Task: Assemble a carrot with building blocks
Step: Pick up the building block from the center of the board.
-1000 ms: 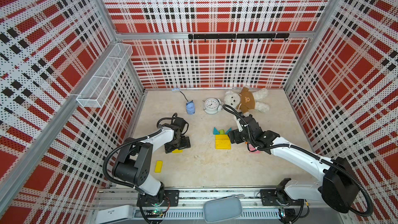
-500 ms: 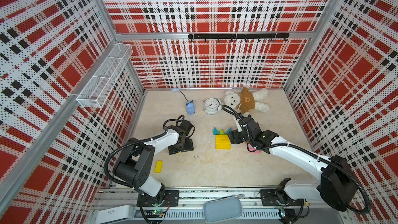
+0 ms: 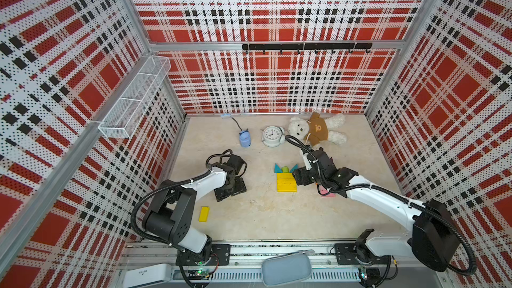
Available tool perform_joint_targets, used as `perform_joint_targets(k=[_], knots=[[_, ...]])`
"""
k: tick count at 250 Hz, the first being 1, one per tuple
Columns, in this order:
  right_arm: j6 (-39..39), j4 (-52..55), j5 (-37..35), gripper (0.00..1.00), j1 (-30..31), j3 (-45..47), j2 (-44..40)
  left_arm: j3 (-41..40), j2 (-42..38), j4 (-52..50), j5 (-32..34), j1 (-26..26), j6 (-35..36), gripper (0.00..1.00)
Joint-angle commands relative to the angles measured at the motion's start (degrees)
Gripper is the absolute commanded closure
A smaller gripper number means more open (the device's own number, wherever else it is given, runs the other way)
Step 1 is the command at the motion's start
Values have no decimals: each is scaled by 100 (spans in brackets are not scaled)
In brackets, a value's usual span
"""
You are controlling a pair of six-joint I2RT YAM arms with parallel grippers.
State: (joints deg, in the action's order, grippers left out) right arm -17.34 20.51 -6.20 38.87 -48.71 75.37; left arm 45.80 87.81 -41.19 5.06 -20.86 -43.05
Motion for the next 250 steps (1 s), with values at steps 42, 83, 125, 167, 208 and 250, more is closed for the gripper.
perform_joint_targets(k=[42,83,125,167,208,250], knots=[[18,-206,63,16,-9,-29,55,-169,-102,92,-75,164,338,18],[11,-192,12,16,-7,-29,80,-181,-139,93,-68,106,365,29],[4,-162,-34,16,-5,-46,81,-100,-195,-152,59,-84,412,33],[9,-153,-75,16,-11,-44,82,45,-352,-381,197,-251,454,36],[-27,-120,-196,16,-6,-57,84,323,-410,-577,215,-575,366,38],[-165,-58,-629,17,-49,5,-17,847,-303,-671,341,-1558,-186,38]])
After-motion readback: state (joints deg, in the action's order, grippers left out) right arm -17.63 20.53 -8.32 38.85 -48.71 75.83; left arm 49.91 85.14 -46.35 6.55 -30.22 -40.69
